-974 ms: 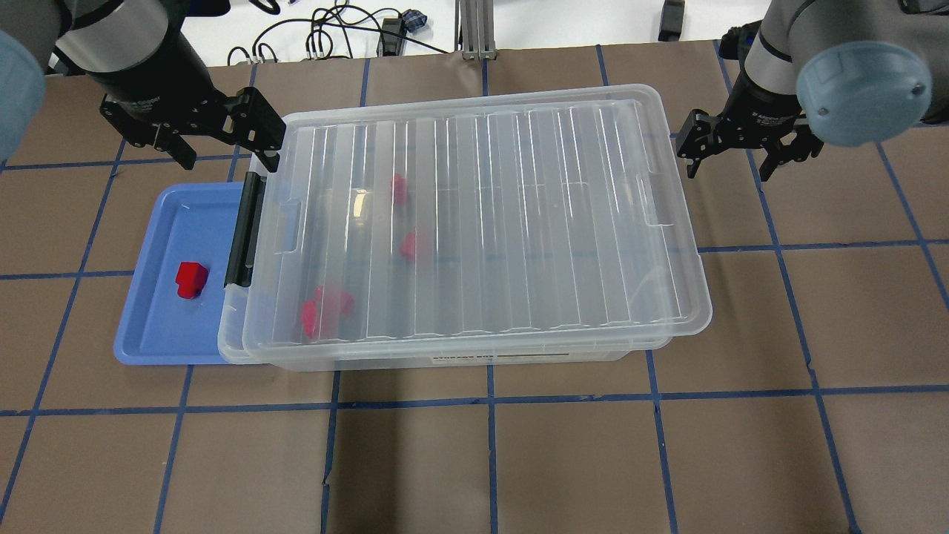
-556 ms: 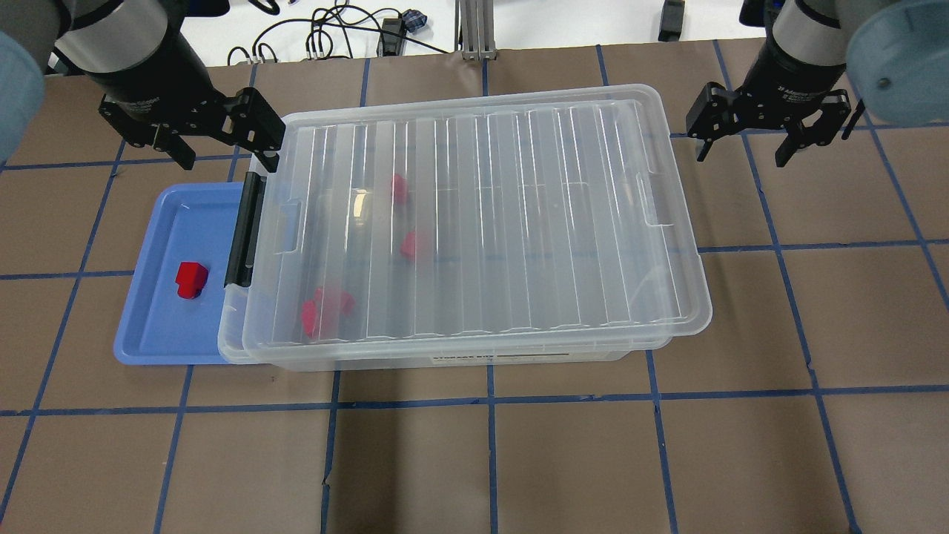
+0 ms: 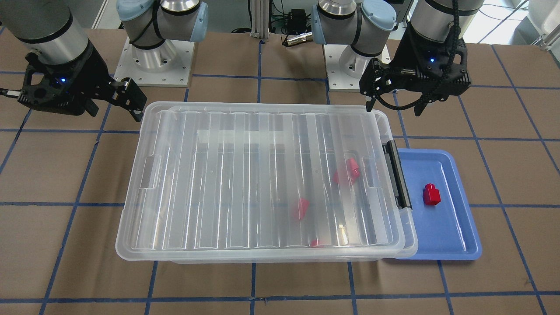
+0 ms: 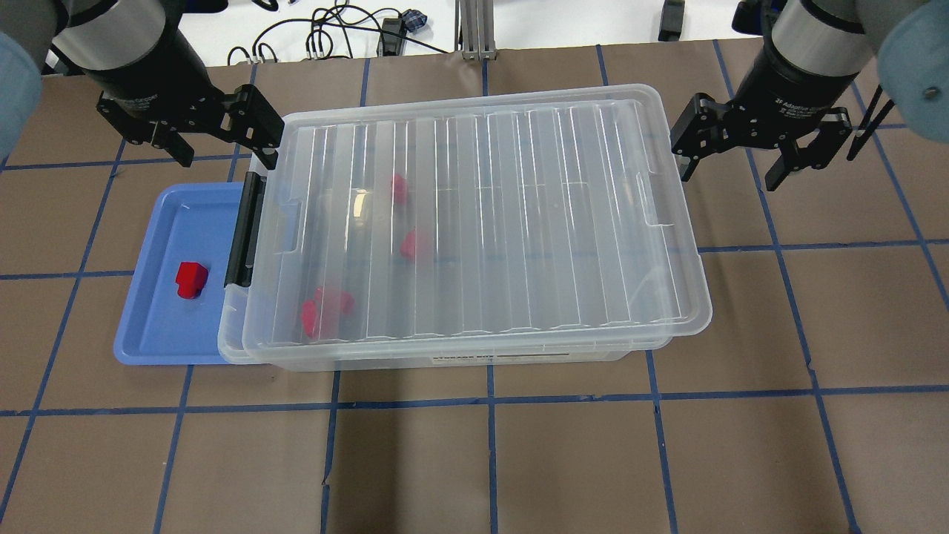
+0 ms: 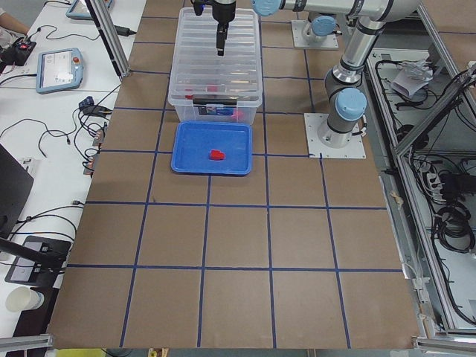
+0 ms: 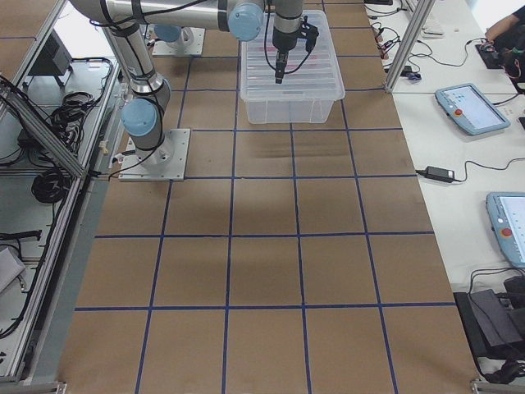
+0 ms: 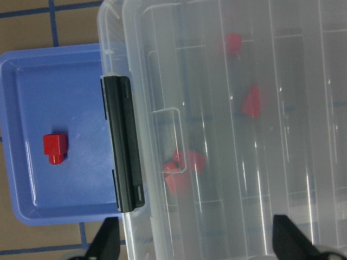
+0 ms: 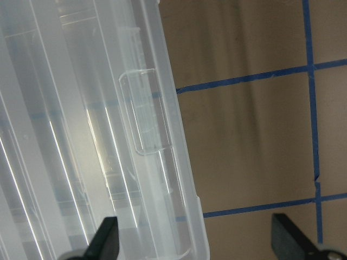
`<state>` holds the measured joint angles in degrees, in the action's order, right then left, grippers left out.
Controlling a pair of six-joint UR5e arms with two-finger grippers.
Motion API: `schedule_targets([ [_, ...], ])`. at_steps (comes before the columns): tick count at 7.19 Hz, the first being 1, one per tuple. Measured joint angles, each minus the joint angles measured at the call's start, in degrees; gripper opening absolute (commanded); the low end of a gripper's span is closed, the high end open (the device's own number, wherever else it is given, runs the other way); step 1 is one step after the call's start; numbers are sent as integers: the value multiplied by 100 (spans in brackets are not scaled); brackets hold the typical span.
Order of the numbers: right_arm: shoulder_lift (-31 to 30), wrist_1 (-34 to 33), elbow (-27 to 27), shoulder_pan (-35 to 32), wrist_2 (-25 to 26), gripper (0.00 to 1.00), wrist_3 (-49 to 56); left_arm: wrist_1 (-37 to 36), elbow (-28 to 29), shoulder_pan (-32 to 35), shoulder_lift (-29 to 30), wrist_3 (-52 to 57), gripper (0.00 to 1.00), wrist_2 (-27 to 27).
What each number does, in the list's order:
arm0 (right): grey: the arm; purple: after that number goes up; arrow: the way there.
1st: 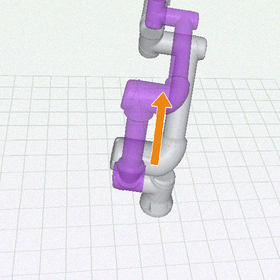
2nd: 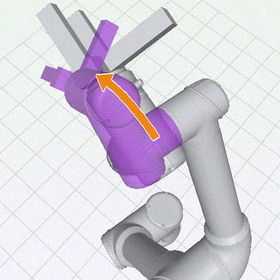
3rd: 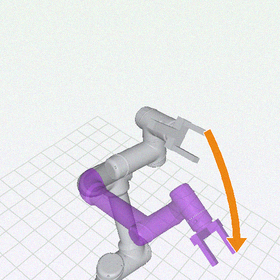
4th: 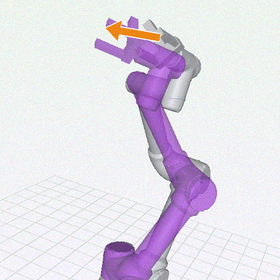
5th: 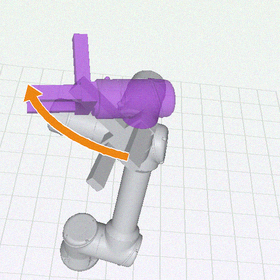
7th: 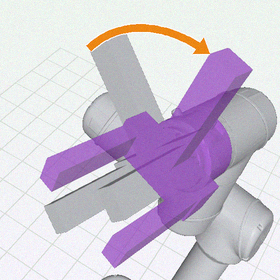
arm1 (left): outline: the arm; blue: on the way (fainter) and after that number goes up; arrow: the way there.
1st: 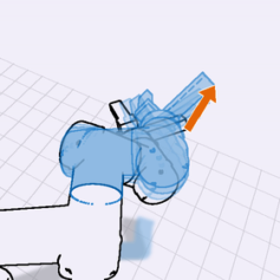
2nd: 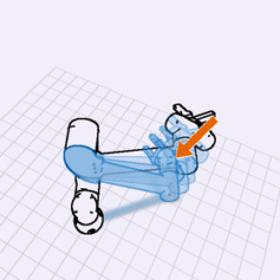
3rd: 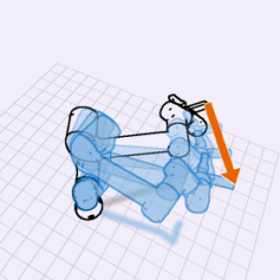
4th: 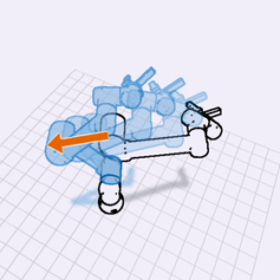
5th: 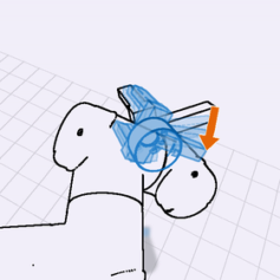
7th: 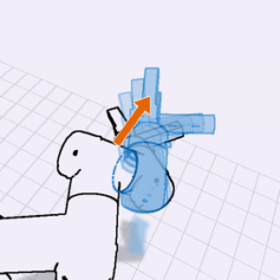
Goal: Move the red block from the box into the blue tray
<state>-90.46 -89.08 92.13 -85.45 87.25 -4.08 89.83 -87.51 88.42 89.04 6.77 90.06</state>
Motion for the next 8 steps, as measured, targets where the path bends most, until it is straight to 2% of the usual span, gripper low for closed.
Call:
schedule_targets([
  [8,-118,2,20,-147,200,100,-241,42,1,76,207,-380,100,-25],
])
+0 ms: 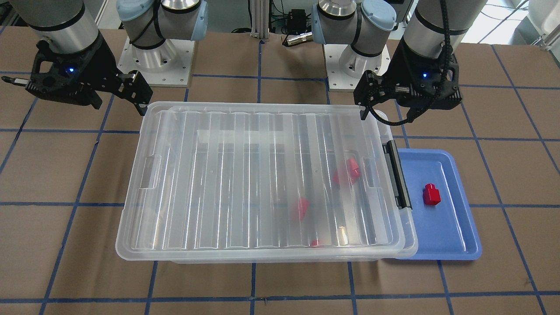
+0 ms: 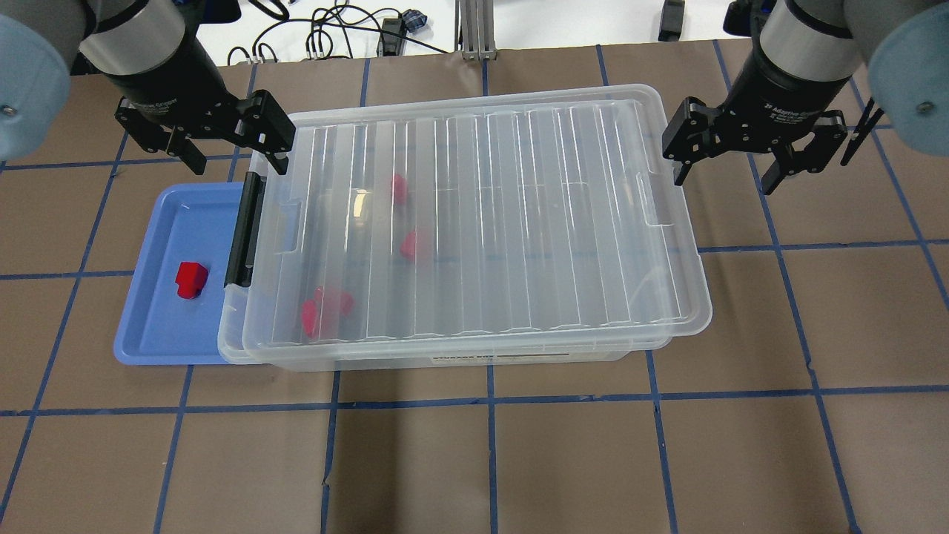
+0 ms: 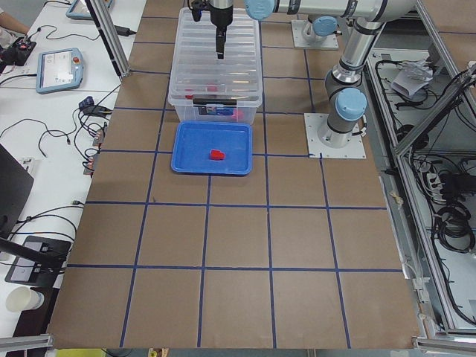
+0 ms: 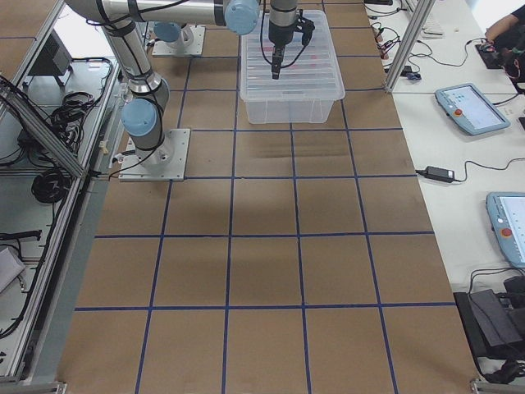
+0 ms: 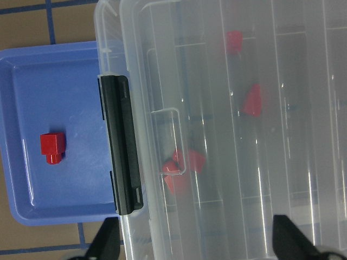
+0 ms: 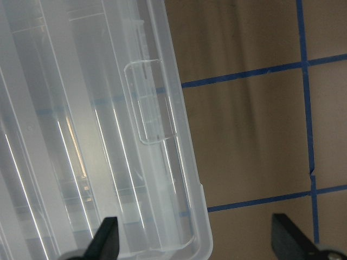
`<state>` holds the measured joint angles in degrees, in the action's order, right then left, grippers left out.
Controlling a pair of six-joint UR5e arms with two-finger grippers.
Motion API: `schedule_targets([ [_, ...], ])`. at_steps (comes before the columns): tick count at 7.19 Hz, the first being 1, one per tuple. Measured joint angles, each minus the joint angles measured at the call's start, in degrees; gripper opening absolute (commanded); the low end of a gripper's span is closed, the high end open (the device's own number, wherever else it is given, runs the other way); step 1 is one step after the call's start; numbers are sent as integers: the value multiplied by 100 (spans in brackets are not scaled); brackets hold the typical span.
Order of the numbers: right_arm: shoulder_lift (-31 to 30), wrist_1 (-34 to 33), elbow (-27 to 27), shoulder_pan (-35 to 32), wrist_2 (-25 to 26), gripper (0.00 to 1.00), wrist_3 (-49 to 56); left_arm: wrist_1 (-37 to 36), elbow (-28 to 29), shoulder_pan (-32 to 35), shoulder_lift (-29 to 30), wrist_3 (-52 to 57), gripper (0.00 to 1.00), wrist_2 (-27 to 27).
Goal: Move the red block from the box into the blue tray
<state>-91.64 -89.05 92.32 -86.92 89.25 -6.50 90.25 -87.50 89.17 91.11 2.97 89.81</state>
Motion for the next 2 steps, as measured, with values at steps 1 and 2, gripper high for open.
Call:
schedule_targets([
  [1,-7,-6,-3,0,2,100,-9,2,-5,20,0,-14,100,-2],
  [2,-9,-9,-6,-3,-4,100,-31,11,-9,37,-7,-16,100,-3],
])
